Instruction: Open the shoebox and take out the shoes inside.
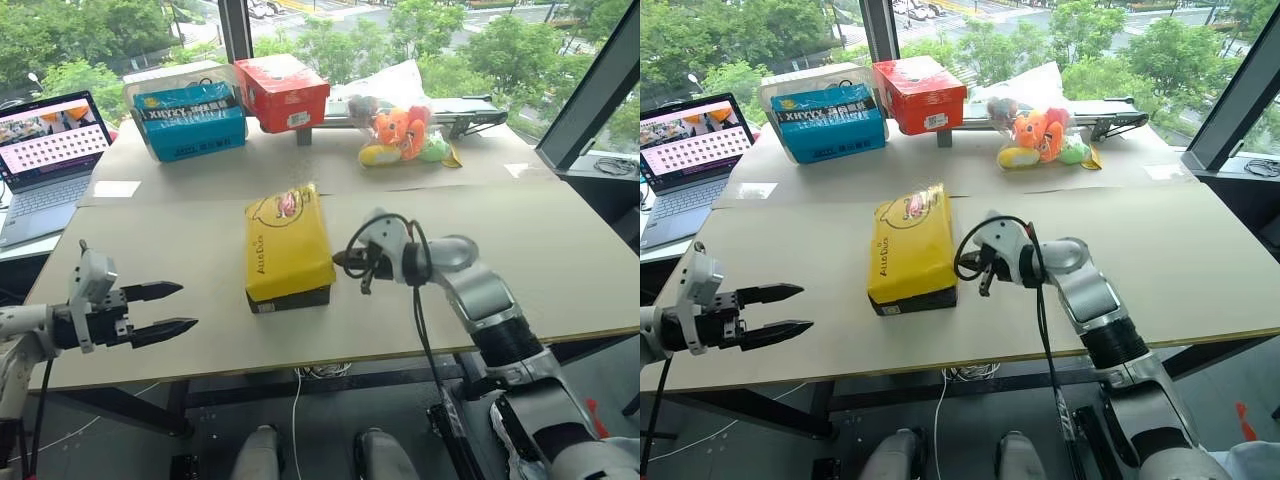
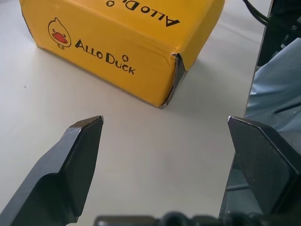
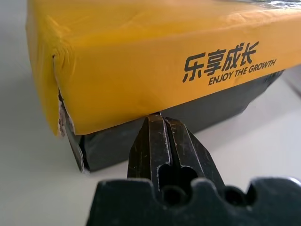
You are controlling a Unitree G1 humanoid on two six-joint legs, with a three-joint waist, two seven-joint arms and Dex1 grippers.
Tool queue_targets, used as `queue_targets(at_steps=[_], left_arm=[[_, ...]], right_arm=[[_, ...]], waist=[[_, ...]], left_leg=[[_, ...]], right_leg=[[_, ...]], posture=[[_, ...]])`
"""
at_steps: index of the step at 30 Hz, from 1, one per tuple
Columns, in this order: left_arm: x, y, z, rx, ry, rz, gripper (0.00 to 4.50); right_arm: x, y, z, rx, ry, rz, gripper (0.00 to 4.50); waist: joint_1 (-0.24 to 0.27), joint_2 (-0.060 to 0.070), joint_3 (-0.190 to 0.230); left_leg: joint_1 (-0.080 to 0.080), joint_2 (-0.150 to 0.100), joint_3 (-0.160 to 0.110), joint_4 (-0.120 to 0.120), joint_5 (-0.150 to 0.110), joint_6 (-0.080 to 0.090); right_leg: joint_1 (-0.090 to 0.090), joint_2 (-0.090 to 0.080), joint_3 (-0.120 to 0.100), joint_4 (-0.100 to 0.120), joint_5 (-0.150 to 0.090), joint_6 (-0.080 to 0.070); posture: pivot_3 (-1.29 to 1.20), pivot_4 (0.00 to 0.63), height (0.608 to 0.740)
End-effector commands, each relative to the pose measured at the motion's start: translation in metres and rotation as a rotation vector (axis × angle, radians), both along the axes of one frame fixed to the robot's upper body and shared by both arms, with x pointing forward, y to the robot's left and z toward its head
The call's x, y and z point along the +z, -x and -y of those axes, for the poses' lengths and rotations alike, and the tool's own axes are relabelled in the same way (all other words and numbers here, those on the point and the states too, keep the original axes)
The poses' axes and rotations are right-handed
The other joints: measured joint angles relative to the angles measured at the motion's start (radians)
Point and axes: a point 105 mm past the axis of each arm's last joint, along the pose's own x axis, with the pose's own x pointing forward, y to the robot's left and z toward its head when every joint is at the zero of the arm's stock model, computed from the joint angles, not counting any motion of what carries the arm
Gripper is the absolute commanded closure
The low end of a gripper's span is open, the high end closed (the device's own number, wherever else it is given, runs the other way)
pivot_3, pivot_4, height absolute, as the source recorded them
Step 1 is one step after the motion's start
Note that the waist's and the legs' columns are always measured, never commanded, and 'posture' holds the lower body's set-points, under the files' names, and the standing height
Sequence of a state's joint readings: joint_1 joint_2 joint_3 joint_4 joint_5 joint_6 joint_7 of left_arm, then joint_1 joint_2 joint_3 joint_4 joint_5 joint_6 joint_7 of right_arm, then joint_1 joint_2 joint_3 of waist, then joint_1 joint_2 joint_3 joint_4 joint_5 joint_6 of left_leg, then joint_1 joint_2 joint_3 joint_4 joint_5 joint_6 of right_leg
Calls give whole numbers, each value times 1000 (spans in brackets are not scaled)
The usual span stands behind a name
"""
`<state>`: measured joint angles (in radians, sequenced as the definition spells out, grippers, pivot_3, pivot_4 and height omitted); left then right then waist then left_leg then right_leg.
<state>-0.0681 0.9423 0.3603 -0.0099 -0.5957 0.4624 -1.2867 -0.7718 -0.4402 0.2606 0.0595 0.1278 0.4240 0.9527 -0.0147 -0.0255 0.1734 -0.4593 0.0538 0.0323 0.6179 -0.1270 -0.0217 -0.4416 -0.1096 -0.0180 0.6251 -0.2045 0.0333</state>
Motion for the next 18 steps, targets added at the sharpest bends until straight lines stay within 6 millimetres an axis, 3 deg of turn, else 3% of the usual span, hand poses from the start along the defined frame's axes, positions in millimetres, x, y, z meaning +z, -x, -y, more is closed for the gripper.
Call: queue_targets(at_steps=[1, 10, 14, 18], left_arm=[[8, 2, 5, -17, 12, 34, 0], [14, 18, -5, 13, 12, 12, 0], [15, 32, -13, 41, -5, -9, 0], [20, 51, -16, 89, -13, -15, 0]], right_arm=[[54, 21, -31, 129, -88, 119, 4460], [88, 27, -92, 251, -157, 182, 4460], [91, 20, -109, 269, -160, 199, 4460], [88, 16, -139, 312, -160, 197, 4460]], waist=[[-5, 0, 0], [-8, -1, 0], [-16, -2, 0], [-38, -4, -1]], left_leg=[[0, 0, 0, 0, 0, 0], [1, 2, 0, 0, 0, 0], [1, 7, 1, 0, 0, -1], [1, 11, 3, 0, -1, -1]], right_leg=[[0, 0, 0, 1, 0, 0], [-1, 2, 0, 3, -1, -1], [-2, 6, -1, 3, -1, -3], [-2, 9, -1, 2, -2, -5]], posture=[[0, 150, 732], [0, 150, 732], [0, 150, 732], [0, 150, 732]])
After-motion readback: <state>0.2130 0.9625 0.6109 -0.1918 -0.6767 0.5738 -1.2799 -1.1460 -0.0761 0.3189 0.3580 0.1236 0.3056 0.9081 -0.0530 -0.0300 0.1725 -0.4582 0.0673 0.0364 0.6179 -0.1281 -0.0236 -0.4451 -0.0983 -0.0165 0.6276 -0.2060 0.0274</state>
